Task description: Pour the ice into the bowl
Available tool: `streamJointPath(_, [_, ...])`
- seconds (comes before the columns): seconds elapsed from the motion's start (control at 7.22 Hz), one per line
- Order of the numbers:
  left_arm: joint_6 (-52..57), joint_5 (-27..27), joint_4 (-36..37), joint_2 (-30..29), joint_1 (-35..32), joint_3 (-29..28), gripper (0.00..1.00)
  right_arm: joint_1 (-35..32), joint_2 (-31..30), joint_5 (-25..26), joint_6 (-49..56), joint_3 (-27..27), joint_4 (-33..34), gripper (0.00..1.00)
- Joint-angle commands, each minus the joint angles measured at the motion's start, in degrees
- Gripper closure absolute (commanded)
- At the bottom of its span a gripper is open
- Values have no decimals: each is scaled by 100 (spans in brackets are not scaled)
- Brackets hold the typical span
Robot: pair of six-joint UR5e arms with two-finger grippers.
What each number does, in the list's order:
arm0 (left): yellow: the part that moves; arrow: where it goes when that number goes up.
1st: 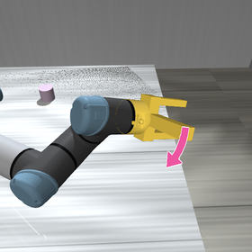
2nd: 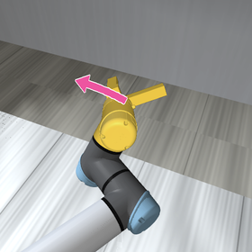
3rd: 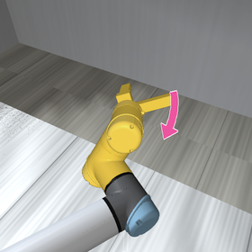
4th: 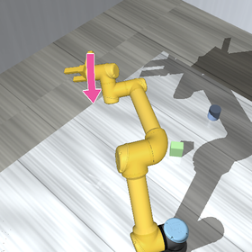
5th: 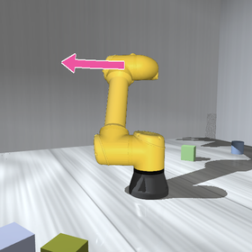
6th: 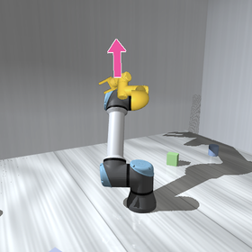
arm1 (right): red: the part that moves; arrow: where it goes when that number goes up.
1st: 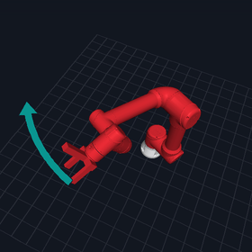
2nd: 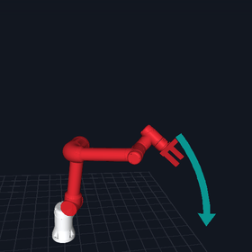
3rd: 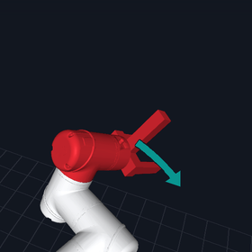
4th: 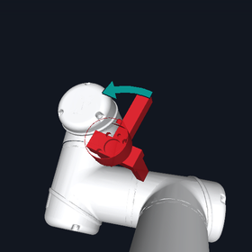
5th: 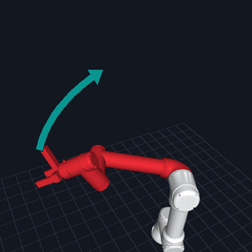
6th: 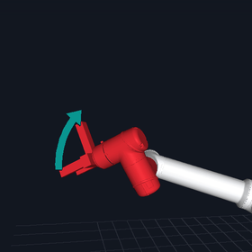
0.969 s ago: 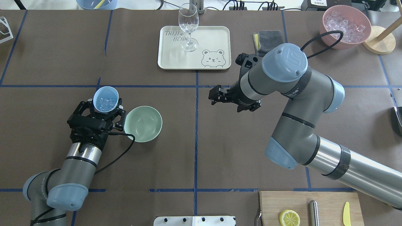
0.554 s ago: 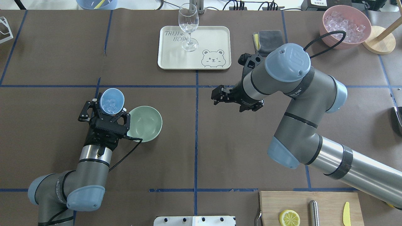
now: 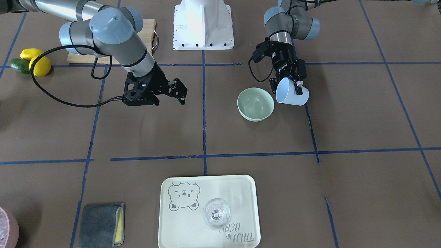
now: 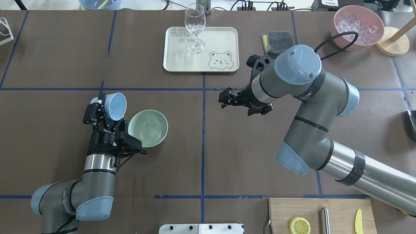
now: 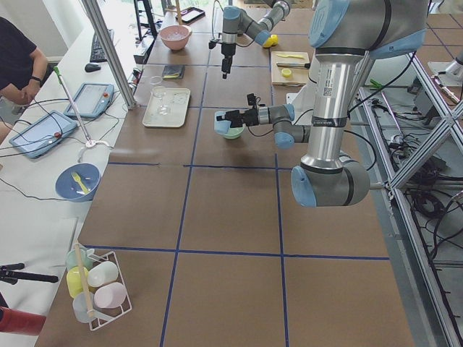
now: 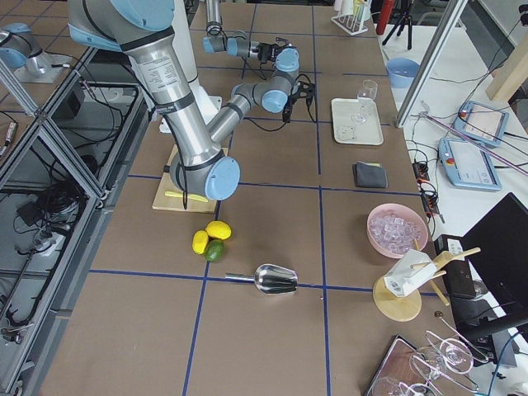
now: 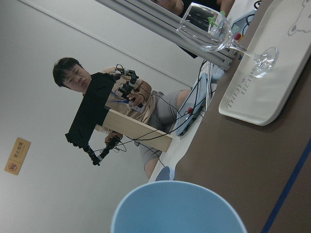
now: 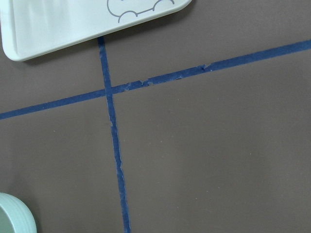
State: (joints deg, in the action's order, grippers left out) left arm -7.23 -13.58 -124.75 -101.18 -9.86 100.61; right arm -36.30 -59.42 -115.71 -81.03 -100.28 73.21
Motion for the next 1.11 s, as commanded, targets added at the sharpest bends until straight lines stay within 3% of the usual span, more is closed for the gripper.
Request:
streamJointPath(0.0, [1558,336,12,-15,20,-129,100,0,0,4,0,0,0,0])
streamJointPath(0.55, [3057,576,12,-24,81,-147,100,0,9,13,-35,0,-9,0])
streamJointPath(0.97, [3551,751,12,-24,99,-200,100,9,18,13,-61,-9,-9,0])
